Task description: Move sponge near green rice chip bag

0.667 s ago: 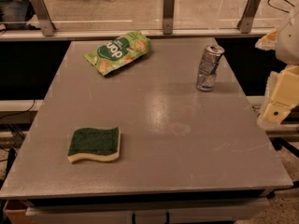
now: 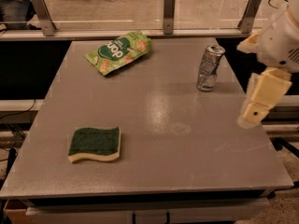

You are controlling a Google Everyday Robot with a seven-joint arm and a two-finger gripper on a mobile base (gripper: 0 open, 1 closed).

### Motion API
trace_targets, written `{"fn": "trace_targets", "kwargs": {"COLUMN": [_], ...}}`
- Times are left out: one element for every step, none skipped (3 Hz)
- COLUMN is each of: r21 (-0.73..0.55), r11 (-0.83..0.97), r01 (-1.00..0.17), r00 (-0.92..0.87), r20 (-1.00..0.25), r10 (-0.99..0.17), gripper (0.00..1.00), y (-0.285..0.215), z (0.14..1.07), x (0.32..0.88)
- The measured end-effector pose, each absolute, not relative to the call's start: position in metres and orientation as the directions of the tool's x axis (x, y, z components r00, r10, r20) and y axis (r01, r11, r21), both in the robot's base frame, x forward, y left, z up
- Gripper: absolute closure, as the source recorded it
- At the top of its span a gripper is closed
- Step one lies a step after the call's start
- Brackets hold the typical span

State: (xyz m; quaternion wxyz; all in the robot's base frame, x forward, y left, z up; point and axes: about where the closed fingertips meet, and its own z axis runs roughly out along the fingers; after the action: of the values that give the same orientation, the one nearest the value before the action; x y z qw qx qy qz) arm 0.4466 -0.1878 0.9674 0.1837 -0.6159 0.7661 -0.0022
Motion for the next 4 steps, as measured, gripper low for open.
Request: {"fn": "trace_targets", "kwargs": {"r21": [-0.176,-0.152,-0.159,-0.154], "r11": [0.181,0.105,0.064,0.048], "r01": [-0.968,-0.983,-0.985,-0.987], "r00": [-0.099,-0.022,0.024,0.036], "r20": [-0.395,-0.471,-0.497,-0.502], "r10": [-0.913,-0.882,-0.867,-0.864], "gripper": [0.0,0.0,0.0,0.0], "y": [-0.118,-0.046,0.008,0.046], "z": [0.941,0.911,0.883,0.855], "x": [0.457,0.458,0.455,0.45]}}
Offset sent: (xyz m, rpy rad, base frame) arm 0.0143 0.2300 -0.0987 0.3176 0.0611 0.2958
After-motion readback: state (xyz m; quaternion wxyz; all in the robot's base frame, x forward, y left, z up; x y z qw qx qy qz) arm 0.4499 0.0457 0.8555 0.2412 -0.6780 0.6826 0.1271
